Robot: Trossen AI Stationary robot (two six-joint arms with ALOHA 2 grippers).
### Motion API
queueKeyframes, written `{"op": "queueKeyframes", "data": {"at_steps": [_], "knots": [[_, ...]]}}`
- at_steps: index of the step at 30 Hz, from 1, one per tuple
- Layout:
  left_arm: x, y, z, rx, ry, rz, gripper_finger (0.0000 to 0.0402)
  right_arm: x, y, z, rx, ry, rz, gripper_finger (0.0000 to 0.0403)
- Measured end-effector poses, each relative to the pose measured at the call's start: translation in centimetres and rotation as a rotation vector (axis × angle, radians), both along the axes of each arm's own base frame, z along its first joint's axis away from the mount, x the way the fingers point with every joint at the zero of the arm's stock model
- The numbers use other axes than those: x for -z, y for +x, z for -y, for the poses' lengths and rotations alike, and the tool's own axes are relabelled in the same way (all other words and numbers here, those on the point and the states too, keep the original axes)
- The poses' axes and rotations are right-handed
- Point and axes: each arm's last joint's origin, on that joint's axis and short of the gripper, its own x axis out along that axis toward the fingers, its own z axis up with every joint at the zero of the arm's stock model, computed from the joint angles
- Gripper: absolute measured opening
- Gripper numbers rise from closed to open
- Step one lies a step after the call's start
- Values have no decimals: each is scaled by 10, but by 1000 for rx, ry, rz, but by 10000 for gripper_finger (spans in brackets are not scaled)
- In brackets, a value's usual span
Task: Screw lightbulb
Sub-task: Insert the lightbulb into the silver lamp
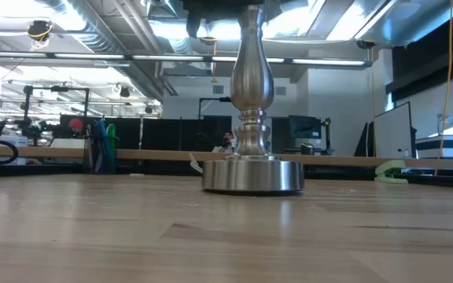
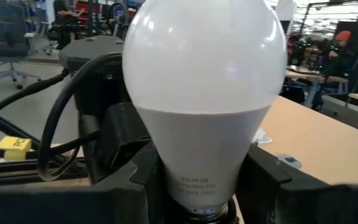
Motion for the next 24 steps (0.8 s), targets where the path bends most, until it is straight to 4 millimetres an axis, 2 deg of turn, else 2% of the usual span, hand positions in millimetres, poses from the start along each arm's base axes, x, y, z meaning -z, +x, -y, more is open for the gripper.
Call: {"op": "queueKeyframes", "data": {"at_steps": [3,8,13,17,20,24], "knots": [[0,0,0,4,-2,-1,92,-1,0,-1,-25,1,2,144],[-3,-6,0,18,-2,-27,167,-1,0,0,-29,3,3,144],[-29,-31,0,36,4,-25,213,-1,0,0,-33,3,2,144],[-62,-55,-6,36,28,48,219,-1,0,-1,-52,3,2,144],[-85,-70,-10,32,67,135,208,-1,1,-1,-65,3,1,144],[-100,-78,-14,19,100,210,182,-1,1,-1,-69,0,3,144]]}}
